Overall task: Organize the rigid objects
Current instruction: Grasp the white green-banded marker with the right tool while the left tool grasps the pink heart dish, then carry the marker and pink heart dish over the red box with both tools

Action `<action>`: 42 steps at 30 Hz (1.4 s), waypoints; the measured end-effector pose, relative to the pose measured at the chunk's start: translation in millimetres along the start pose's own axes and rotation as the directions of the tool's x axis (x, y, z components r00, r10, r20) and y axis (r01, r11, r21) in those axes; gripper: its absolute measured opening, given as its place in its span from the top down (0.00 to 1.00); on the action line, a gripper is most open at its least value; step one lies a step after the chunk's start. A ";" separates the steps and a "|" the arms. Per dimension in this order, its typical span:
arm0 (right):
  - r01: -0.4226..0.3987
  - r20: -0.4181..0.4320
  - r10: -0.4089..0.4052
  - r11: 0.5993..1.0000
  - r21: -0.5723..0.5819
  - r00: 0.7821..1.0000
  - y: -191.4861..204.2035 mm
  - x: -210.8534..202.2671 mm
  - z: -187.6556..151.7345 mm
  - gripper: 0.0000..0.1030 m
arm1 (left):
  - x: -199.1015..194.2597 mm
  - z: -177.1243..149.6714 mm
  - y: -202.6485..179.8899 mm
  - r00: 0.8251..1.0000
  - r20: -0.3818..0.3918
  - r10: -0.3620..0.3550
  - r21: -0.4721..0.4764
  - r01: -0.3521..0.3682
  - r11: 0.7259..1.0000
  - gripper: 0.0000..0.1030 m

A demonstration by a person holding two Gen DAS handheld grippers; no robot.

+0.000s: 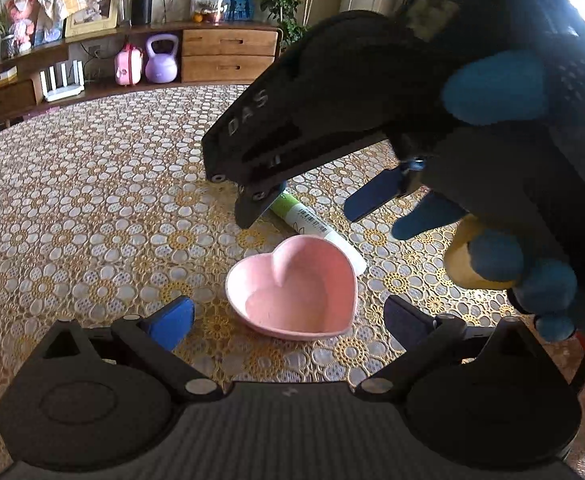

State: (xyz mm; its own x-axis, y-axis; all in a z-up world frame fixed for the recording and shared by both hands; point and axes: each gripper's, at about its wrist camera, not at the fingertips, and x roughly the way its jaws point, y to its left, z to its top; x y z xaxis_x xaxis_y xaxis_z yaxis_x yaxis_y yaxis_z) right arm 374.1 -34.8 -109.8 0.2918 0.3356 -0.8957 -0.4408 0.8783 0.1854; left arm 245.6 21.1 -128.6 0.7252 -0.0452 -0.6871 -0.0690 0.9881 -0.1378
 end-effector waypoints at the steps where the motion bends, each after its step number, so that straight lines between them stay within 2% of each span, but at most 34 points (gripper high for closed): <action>1: -0.002 -0.005 0.002 1.000 -0.006 1.000 1.2 2.5 -1.2 0.32 | 0.7 -0.1 -0.6 1.000 0.003 0.004 0.002 -0.004 1.000 0.02; 4: -0.002 -0.014 0.002 1.000 -0.019 1.000 2.9 8.8 1.0 0.42 | 2.4 -0.2 -1.2 1.000 0.009 0.014 -0.001 -0.014 1.000 0.02; 8: 0.009 -0.009 -0.010 0.999 -0.033 1.000 7.6 11.5 -0.3 0.48 | 3.8 -2.3 -3.7 1.000 0.011 0.028 0.008 -0.028 1.000 0.03; 10: 0.013 -0.008 -0.014 0.999 -0.041 1.000 9.6 11.8 -0.2 0.60 | 3.8 -2.4 -4.8 0.999 0.018 0.031 0.014 -0.031 0.999 0.09; 12: 0.032 -0.002 -0.032 0.998 -0.048 0.999 10.1 11.8 1.2 0.66 | 2.1 -1.9 -6.4 0.999 0.022 0.033 0.019 -0.033 0.999 0.19; 14: 0.045 0.006 -0.045 0.998 -0.045 0.999 9.8 12.1 0.3 0.74 | 2.1 0.2 -6.6 0.999 0.022 0.028 0.019 -0.028 0.999 0.22; 15: 0.050 0.007 -0.049 0.998 -0.039 0.999 9.7 12.6 1.5 0.81 | 1.1 0.4 -7.2 0.999 0.024 0.027 0.017 -0.027 0.999 0.28; 22: 0.059 0.029 -0.060 0.998 0.013 0.998 -3.7 5.5 -4.0 0.84 | 1.7 5.4 -2.1 0.999 0.017 0.032 0.002 -0.032 0.999 0.31; 28: 0.058 0.065 -0.062 0.996 0.067 0.996 -27.5 -18.9 -14.7 0.84 | -5.0 6.9 3.6 1.000 0.014 0.020 -0.002 -0.020 1.000 0.31; 36: 0.020 0.105 -0.034 0.991 0.131 0.994 -63.5 -57.5 -47.4 0.84 | -27.5 7.3 4.4 1.000 0.012 -0.001 -0.006 0.001 1.000 0.31; 42: 0.004 0.155 -0.030 0.987 0.163 0.987 -64.3 -88.7 -74.9 0.84 | -50.3 13.5 1.9 0.999 0.006 -0.050 0.007 0.050 0.999 0.31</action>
State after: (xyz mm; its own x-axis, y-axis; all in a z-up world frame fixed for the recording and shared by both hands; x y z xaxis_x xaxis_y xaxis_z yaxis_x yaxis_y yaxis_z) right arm 313.0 -146.6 -72.5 0.4331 0.3582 -0.8272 -0.2955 0.9234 0.2451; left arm 218.2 27.2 -84.6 0.7318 -0.0932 -0.6751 -0.0285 0.9856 -0.1669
